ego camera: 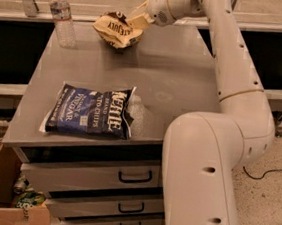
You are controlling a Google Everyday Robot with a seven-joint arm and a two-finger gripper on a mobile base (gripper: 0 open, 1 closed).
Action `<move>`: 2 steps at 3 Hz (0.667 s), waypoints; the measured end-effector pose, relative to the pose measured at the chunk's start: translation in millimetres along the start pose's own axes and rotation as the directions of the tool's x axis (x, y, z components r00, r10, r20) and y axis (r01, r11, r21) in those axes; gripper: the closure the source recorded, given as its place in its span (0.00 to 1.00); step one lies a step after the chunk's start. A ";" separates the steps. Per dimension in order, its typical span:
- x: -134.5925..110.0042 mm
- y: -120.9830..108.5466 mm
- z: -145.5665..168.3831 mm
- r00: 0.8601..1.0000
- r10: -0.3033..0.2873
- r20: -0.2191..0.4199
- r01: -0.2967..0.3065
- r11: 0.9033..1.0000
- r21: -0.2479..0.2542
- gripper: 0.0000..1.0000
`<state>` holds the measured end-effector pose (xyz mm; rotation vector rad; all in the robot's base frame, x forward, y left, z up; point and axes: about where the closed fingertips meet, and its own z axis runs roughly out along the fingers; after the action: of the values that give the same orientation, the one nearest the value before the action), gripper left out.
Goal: Move brown chip bag near water bottle
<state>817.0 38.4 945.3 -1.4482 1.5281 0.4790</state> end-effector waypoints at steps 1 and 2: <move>-12.2 12.9 22.0 0.998 -0.046 0.044 0.049 0.997 -0.055 1.00; -15.7 21.9 34.7 0.996 -0.058 0.066 0.063 0.994 -0.091 1.00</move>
Offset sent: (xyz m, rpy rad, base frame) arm -0.0072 0.0488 -0.0088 0.0360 -0.0098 0.1737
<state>807.0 79.9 934.7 -1.5322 1.4236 0.5614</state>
